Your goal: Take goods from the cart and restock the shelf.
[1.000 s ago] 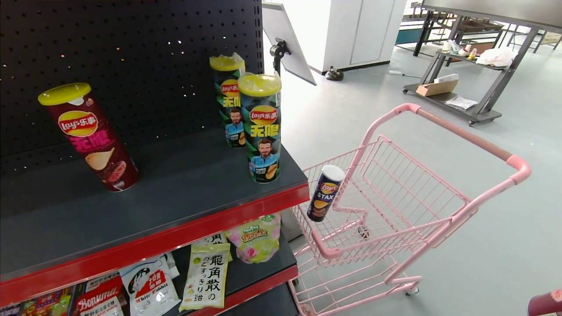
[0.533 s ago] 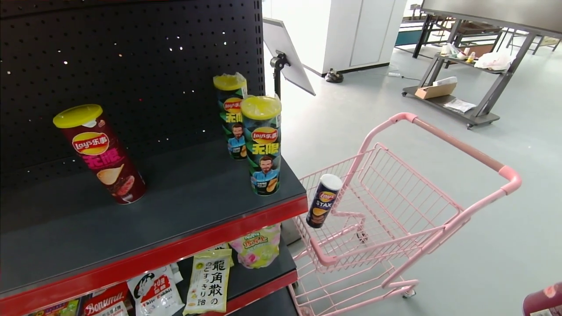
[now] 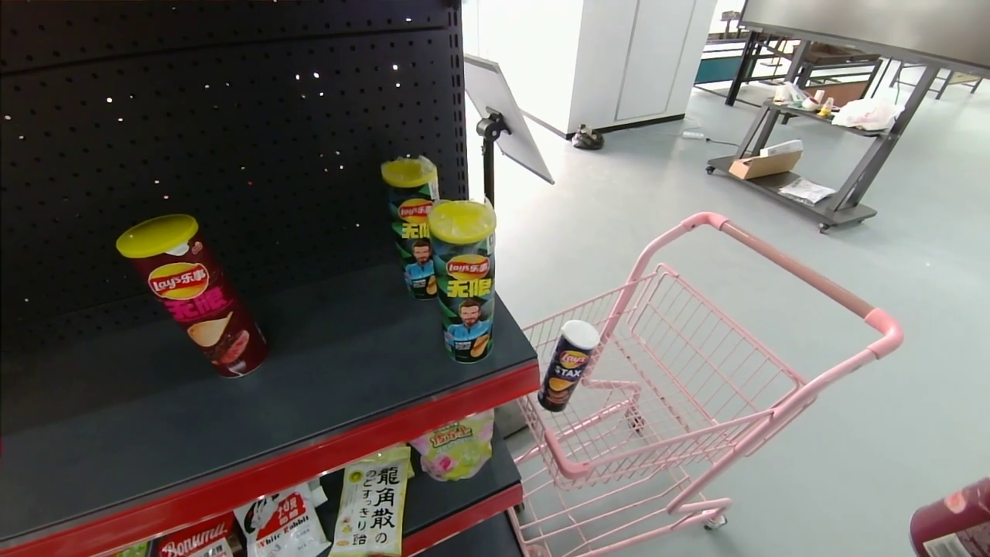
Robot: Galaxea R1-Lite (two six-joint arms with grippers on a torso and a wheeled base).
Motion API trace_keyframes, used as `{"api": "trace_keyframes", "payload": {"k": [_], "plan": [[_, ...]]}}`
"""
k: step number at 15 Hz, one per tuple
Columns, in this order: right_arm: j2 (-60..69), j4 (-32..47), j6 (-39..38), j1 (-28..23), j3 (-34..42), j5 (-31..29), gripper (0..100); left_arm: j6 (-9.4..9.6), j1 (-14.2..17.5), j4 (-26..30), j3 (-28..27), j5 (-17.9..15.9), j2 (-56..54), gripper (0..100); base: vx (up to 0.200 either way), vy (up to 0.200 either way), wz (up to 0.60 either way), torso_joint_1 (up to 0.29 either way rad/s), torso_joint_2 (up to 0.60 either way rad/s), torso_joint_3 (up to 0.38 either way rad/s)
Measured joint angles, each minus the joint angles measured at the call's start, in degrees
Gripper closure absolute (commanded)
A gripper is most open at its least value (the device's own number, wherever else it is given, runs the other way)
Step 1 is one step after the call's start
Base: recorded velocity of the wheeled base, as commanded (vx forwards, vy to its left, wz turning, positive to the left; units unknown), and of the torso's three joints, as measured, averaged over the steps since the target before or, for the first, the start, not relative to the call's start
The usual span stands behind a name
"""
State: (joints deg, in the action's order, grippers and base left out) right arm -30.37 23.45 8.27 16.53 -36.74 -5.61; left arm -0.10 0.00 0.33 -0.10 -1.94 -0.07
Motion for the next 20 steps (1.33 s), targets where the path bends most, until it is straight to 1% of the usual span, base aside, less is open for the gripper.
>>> {"api": "trace_keyframes", "payload": {"k": [1, 3, 5, 9, 13, 16, 20], "plan": [[-0.37, -0.02, 0.35, 0.50, -0.18, 1.94, 100, -0.01, 0.00, 0.00, 0.00, 0.00, 0.00, 0, 0.000, 0.000, 0.00, 0.159, -0.37, -0.212], [-2.35, -1.37, 0.98, 0.88, -0.35, 2.74, 100, 0.00, 0.00, 0.00, 0.00, 0.02, 0.00, 0, 0.000, 0.000, 0.00, 0.124, -0.29, -0.154], [-5.99, -5.91, 1.34, 0.99, -0.16, 3.78, 100, 0.00, -0.02, 0.00, 0.00, 0.00, 0.00, 0, 0.000, 0.000, 0.00, 0.000, 0.00, 0.000], [-17.18, -16.59, 2.21, 1.02, -1.21, 8.03, 100, 0.00, 0.00, 0.00, 0.00, 0.02, 0.00, 0, 0.000, 0.000, 0.00, 0.000, 0.00, 0.000], [-26.27, -21.82, 2.79, 1.07, -1.93, 10.75, 100, 0.02, 0.00, 0.00, 0.00, 0.00, 0.00, 0, 0.000, 0.000, 0.00, 0.000, 0.00, 0.000], [-29.94, -22.91, 2.73, 1.02, -1.90, 10.96, 100, 0.05, 0.00, 0.00, 0.00, 0.00, 0.00, 0, 0.000, 0.000, 0.60, 0.002, 0.01, 0.001], [-31.49, -22.81, 2.71, 1.51, -1.15, 10.97, 100, 0.02, -0.02, 0.02, 0.00, 0.00, 0.00, 0, 0.000, 0.000, 0.60, 0.001, 0.01, 0.001]]}}
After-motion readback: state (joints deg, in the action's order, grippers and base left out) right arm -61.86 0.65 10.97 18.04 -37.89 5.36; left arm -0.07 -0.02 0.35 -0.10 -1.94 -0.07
